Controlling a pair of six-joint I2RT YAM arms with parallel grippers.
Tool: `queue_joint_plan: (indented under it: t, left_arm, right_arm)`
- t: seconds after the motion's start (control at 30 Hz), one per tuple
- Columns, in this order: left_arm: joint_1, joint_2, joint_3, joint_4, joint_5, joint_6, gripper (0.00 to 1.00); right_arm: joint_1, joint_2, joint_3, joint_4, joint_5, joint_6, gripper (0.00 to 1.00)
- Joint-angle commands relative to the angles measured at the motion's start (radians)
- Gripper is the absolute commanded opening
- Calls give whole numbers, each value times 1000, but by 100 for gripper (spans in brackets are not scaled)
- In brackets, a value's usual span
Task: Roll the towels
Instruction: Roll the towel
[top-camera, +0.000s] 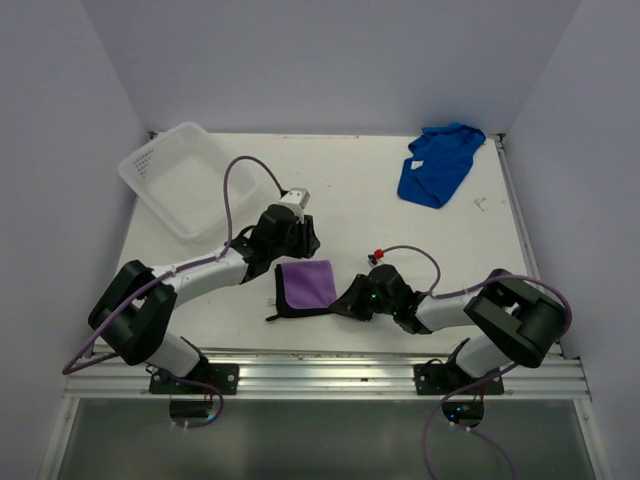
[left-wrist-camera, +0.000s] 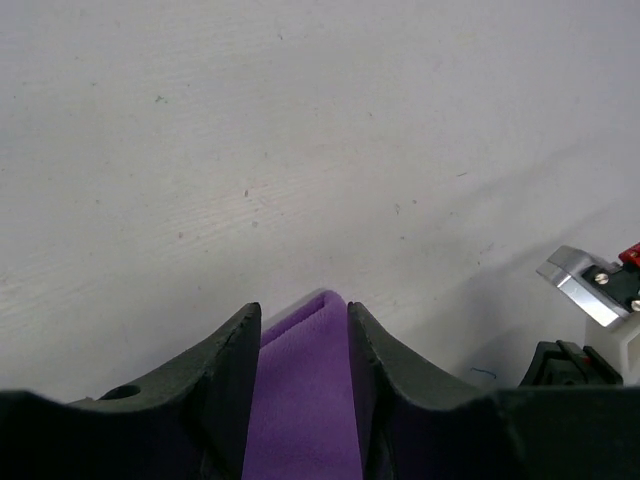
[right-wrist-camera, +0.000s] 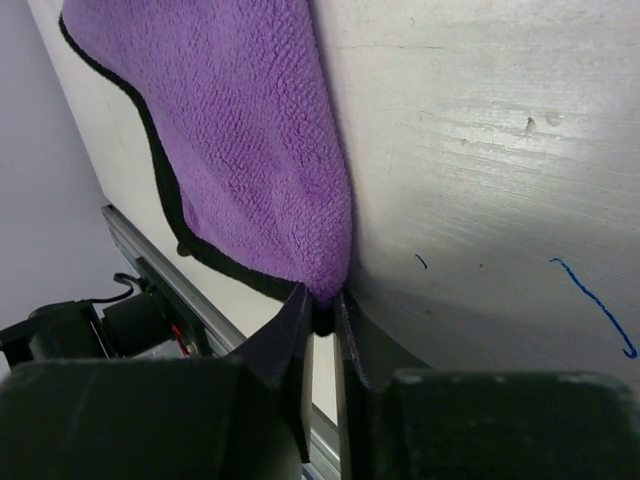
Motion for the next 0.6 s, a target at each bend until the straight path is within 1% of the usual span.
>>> queue_joint_plan:
  t: [0.0,0.1,0.17,0.2,0.23,0.33,0.53,0.57]
  left_arm:
    - [-13,24,79,10,55,-17,45]
    - [-28,71,135,-42,75,-20,51]
    - [-45,113,165,-98,75,-14,53]
    - [-50,125,194,-108,70,-7,54]
    - [-62,149,208,-177,67,-4,54]
    - [-86,185,253,-248,52,10,54]
    - [-126,228,288,-334,27,4,54]
    - [-131,235,291,-351,1,3,54]
  right_arm:
    - [18,10,7,10,51,-45,8]
    - [31,11,15,3,72,-78,5]
    - [38,17,20,-2,79,-88,5]
    - [39,20,23,-2,82,-91,5]
    - [42,22,26,-6,83,-95,5]
    - [45,39,29,3,86,-99,5]
    - [48,88,12,76,82,-81,4]
    - [48,94,10,84,80,-76,3]
